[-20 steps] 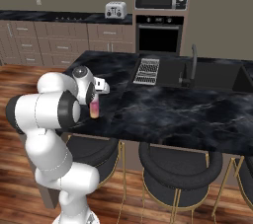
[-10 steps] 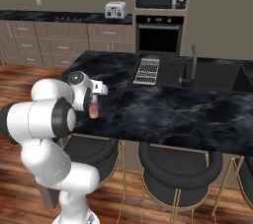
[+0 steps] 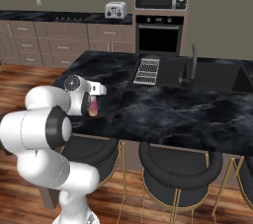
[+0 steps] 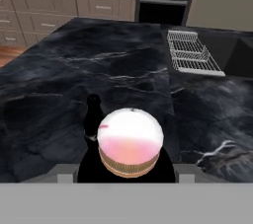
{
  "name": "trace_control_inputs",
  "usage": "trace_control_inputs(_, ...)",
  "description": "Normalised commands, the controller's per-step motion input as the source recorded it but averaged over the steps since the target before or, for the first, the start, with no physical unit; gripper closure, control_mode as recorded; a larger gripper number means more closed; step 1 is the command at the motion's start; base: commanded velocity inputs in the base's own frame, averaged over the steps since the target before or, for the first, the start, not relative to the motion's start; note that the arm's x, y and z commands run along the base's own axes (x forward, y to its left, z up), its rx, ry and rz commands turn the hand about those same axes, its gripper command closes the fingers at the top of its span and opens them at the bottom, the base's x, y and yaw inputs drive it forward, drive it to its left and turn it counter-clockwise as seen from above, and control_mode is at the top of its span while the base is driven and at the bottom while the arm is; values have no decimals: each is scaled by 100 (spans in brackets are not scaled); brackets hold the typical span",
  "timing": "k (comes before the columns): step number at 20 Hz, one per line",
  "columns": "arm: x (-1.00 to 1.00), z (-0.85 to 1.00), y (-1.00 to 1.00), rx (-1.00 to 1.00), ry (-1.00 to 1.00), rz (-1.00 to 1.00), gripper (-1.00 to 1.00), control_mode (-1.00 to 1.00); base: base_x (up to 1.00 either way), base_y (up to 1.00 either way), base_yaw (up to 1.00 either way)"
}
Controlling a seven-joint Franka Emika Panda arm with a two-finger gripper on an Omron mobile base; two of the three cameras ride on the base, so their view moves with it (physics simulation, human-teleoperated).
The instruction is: Place the large bottle from the dining counter next to the other large bottle outside the sink, and place the small bottle from the dining counter next to the other small bottle inside the sink.
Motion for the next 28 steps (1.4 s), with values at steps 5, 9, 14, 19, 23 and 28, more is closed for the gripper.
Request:
trace_control_inputs(5,0,29,-4,4,-2,-1,100,-100,0,0,0)
trace_control_inputs(9,0,3,-4,5,0,0,100,-100,0,0,0)
trace_control_inputs(14,0,-1,0,1,0,0,100,-100,0,0,0)
trace_control_inputs(19,0,-4,0,0,0,0,100,-100,0,0,0)
trace_control_inputs(23,0,-4,0,0,0,0,100,-100,0,0,0)
trace_control_inputs(28,0,-1,0,0,0,0,100,100,-1,0,0)
